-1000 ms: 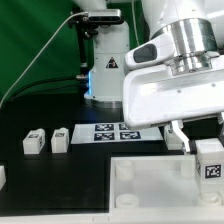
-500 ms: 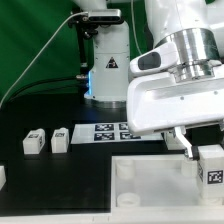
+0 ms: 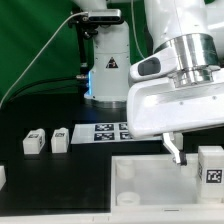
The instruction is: Assemble one leg
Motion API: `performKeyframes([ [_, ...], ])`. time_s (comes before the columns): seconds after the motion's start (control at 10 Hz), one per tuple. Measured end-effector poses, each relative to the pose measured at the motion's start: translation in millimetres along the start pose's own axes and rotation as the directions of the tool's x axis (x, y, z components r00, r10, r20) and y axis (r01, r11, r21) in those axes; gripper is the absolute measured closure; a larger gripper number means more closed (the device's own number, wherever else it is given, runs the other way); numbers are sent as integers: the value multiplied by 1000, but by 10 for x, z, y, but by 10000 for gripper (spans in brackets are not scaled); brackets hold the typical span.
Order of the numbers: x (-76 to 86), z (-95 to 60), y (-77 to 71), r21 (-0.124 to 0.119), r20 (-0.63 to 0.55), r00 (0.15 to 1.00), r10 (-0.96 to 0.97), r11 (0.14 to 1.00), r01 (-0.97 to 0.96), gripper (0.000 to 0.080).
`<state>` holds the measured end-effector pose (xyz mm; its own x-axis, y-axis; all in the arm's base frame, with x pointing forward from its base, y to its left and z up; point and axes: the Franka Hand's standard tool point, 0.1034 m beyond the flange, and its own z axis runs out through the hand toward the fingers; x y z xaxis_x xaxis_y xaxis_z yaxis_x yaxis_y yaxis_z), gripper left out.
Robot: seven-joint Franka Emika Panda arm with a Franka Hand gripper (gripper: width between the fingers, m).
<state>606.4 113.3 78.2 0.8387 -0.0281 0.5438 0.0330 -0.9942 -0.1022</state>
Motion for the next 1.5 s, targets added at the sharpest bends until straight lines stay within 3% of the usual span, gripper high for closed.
performKeyframes([
  [0.8,-19,11,-3,2,8,1000,0,1000,0,151],
  [1.1,12,77,-128,34,192,978,83,995,-91,151],
  [1.5,-95,39,-12,65,533,844,63,991,-115,151],
])
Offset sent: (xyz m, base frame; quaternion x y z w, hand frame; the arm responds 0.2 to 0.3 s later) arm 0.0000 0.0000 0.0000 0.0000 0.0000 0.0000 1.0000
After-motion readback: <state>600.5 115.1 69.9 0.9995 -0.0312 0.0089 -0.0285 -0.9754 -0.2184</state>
